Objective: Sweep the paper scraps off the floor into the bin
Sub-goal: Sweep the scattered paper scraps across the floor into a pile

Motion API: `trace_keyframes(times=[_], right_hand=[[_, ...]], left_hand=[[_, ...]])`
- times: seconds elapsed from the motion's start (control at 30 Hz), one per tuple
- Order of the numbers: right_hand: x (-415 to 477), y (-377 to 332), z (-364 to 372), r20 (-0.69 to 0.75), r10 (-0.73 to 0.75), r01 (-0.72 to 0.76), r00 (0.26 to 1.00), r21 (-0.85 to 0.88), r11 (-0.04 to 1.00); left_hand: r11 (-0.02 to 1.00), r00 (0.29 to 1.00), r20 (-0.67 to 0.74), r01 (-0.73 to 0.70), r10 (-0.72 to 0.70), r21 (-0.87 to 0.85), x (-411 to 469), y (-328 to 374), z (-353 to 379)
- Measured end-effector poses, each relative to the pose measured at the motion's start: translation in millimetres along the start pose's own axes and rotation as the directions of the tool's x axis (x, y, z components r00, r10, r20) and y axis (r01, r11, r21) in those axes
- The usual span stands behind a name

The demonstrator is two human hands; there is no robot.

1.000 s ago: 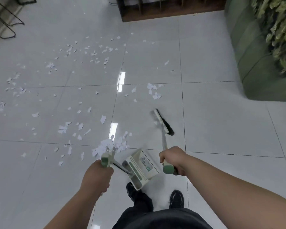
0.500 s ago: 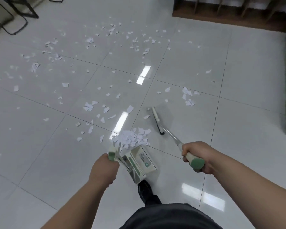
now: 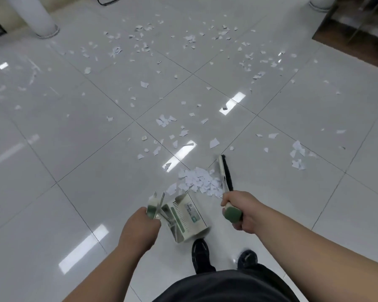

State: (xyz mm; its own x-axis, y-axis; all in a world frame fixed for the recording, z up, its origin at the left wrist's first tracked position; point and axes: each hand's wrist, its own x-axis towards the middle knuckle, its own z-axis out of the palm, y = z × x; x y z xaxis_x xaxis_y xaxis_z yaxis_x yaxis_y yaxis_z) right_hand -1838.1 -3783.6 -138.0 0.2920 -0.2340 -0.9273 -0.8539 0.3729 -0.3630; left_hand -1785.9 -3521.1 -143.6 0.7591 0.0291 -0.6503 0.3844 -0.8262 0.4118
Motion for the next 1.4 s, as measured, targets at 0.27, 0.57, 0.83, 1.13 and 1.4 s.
trace_keyframes(times=[0.27,0.57,0.83,1.13,1.4], right_hand=[[-19.8,-24.8,57.8,0.088,-0.103,0.116,0.991,-0.160,0.980],[-56.3,-51.3,83.7,0.334,-0.050,0.162,0.941,-0.318,0.934],[-18.4,-56.1,68.7,0.487,0.221,0.012,0.845,-0.430,0.903],[32.3,-87.7,-5.0,0.504,0.350,0.029,0.790,-0.600,0.800],[70.8,-145.7,-68.8,0.388,0.240,0.032,0.890,-0.577,0.816]], left_hand=[[0.972,0.982,-0.072,0.162,-0.176,-0.172,-12.9,-53.5,-23.7],[0.926,0.934,-0.146,0.284,-0.325,-0.247,-38.2,-78.1,-23.2],[0.840,0.840,-0.184,0.442,-0.511,-0.315,-61.6,-68.9,9.8],[0.718,0.704,-0.248,0.514,-0.666,-0.470,-111.2,-12.8,69.3],[0.646,0.625,-0.266,0.521,-0.734,-0.558,-124.3,40.1,102.3]])
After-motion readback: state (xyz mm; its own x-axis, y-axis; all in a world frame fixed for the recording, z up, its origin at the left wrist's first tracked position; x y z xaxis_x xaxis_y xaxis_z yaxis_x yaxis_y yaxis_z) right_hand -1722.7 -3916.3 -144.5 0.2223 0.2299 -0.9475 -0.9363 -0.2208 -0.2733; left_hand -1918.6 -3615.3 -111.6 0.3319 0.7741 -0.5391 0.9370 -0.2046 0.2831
